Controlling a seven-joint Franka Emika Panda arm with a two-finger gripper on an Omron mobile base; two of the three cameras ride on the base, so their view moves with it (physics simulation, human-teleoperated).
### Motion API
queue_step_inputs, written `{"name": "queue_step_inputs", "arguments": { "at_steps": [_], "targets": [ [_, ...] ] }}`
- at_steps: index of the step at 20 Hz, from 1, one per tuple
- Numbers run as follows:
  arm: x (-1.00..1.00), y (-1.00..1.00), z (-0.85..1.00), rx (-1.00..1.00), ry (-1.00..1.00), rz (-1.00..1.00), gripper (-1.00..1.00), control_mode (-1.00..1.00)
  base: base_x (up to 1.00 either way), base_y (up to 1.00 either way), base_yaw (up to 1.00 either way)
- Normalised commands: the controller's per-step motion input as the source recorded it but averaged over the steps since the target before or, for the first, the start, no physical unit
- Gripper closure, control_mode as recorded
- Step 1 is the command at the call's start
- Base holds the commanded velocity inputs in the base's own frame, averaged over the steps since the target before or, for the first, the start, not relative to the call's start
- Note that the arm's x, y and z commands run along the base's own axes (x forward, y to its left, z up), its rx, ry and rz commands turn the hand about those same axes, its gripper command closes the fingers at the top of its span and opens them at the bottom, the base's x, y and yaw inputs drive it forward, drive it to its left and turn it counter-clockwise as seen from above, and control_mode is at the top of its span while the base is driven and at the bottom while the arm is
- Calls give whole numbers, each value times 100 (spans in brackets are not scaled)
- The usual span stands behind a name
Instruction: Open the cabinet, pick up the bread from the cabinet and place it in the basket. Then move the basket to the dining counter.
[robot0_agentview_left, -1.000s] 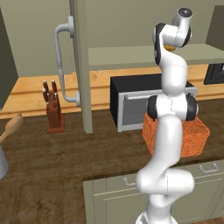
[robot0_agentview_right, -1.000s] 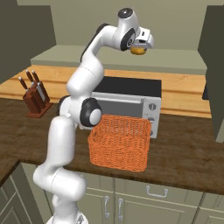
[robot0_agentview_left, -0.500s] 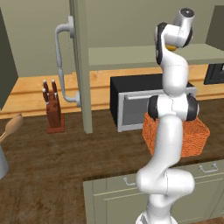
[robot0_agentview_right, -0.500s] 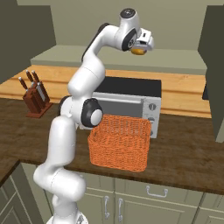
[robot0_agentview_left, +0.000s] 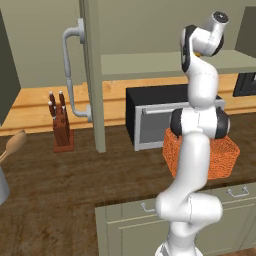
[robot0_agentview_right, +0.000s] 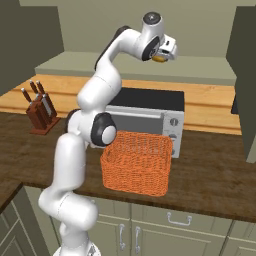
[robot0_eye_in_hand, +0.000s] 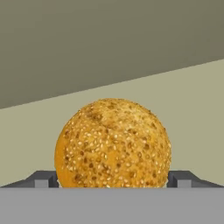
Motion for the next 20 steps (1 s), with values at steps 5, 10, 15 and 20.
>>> {"name": "queue_step_inputs", "arguments": {
  "at_steps": [5,10,15,20],
  "targets": [
    [0,10,-6,0,-21,0,100,-100,0,0,0],
    [-5,16,-5,0,-28,0,100,-100,0,0,0],
    [-44,12,7,-1,-32,0,100,-100,0,0,0],
    [-96,0,26,0,-22,0,100,-100,0,0,0]
  ]
}}
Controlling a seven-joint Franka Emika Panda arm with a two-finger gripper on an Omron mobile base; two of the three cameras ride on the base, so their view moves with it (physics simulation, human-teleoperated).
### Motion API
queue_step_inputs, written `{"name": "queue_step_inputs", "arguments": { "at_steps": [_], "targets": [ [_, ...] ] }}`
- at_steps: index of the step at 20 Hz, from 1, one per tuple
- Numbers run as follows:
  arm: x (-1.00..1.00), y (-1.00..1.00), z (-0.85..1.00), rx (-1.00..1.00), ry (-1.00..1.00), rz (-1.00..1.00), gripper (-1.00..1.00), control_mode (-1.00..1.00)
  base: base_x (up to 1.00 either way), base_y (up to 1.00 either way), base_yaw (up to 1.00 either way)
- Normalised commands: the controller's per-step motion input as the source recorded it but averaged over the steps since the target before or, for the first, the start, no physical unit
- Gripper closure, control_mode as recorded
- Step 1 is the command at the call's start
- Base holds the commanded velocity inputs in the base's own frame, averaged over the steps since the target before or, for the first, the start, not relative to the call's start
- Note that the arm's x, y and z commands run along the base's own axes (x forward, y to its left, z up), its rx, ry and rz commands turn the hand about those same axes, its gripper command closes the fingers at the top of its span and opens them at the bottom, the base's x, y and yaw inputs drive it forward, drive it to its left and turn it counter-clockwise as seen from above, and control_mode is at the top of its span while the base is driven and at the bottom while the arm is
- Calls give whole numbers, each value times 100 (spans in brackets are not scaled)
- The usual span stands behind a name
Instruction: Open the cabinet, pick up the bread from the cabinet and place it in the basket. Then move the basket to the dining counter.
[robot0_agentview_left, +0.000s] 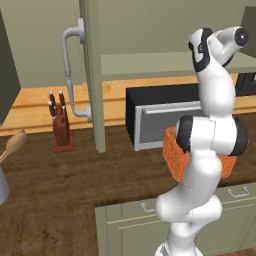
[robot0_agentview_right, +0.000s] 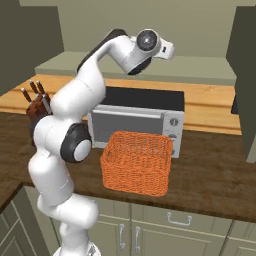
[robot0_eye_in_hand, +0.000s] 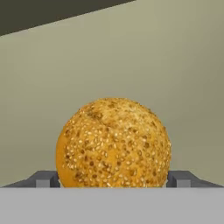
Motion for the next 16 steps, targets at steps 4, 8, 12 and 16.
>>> {"name": "queue_step_inputs", "arguments": {
  "at_steps": [4,8,12,16],
  "targets": [
    [-100,11,29,0,-27,0,100,-100,0,0,0],
    [-100,28,27,0,-12,0,100,-100,0,0,0],
    [-100,27,32,0,-1,0,100,-100,0,0,0],
    [-100,19,38,0,2,0,100,-100,0,0,0]
  ]
}}
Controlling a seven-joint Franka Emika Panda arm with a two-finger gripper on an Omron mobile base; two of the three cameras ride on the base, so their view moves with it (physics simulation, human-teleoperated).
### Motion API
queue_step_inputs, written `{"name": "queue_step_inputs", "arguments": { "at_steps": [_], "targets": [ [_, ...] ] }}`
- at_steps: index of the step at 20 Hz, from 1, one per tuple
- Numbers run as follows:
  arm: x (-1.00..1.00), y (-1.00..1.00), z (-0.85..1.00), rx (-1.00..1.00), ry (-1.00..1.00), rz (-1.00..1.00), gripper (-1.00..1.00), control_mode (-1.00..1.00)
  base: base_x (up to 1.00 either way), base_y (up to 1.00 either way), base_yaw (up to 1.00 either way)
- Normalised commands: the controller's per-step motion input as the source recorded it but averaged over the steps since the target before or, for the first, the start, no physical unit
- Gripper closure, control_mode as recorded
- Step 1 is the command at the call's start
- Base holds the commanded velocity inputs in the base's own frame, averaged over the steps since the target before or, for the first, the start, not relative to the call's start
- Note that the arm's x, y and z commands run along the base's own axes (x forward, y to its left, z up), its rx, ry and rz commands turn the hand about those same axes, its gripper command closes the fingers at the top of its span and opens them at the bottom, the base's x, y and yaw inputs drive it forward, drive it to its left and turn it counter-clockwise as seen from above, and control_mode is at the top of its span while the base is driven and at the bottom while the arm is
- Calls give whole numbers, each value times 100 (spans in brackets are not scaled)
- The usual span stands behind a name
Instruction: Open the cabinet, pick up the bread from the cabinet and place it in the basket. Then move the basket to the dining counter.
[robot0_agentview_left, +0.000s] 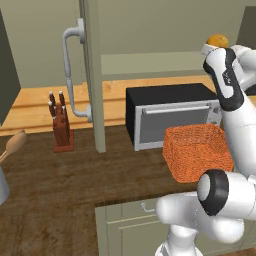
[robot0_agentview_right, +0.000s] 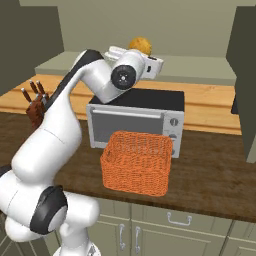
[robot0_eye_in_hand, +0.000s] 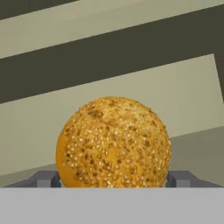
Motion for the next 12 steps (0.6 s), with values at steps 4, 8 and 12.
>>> {"name": "queue_step_inputs", "arguments": {
  "at_steps": [4,8,12],
  "targets": [
    [-100,16,45,0,12,0,100,-100,0,0,0],
    [-99,10,9,2,27,0,100,-100,0,0,0],
    [-97,2,-10,5,30,0,100,-100,0,0,0]
  ]
}}
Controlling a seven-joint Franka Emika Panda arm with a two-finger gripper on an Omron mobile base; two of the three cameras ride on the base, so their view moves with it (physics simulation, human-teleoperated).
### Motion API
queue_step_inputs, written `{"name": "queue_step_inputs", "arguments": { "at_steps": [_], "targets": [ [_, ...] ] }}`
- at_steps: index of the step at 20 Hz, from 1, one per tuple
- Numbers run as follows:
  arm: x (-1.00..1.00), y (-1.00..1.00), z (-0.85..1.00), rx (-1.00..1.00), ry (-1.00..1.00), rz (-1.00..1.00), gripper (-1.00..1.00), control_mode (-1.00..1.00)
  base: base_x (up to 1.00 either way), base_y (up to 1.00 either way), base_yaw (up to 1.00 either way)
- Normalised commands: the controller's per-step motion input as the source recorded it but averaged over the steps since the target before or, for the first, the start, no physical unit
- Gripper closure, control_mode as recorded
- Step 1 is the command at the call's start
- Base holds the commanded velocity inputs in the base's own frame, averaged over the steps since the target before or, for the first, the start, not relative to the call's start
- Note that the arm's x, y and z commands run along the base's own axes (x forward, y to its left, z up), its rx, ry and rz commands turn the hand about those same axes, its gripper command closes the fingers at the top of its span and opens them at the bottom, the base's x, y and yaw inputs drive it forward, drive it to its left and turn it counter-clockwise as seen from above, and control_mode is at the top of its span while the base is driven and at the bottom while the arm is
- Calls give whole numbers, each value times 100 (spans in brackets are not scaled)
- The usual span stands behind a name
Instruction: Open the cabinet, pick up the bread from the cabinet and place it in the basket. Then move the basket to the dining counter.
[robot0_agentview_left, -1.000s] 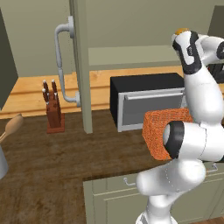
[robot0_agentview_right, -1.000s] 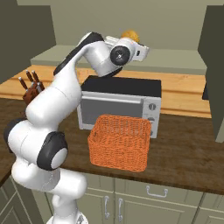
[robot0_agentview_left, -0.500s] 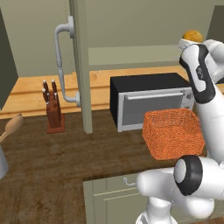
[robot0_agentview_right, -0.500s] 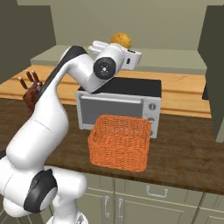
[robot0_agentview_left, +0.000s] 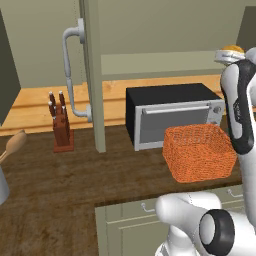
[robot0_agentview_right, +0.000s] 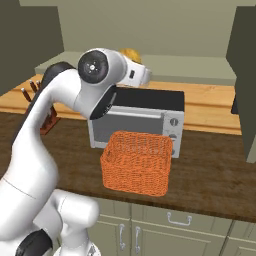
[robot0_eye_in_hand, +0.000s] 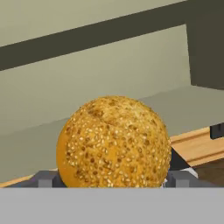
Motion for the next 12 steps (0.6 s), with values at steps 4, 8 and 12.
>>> {"name": "queue_step_inputs", "arguments": {
  "at_steps": [4,8,12],
  "targets": [
    [-96,0,-59,2,21,0,100,-100,0,0,0],
    [-84,0,-53,4,20,6,100,-100,0,0,0],
    [-41,3,-63,4,28,12,100,-100,0,0,0]
  ]
}}
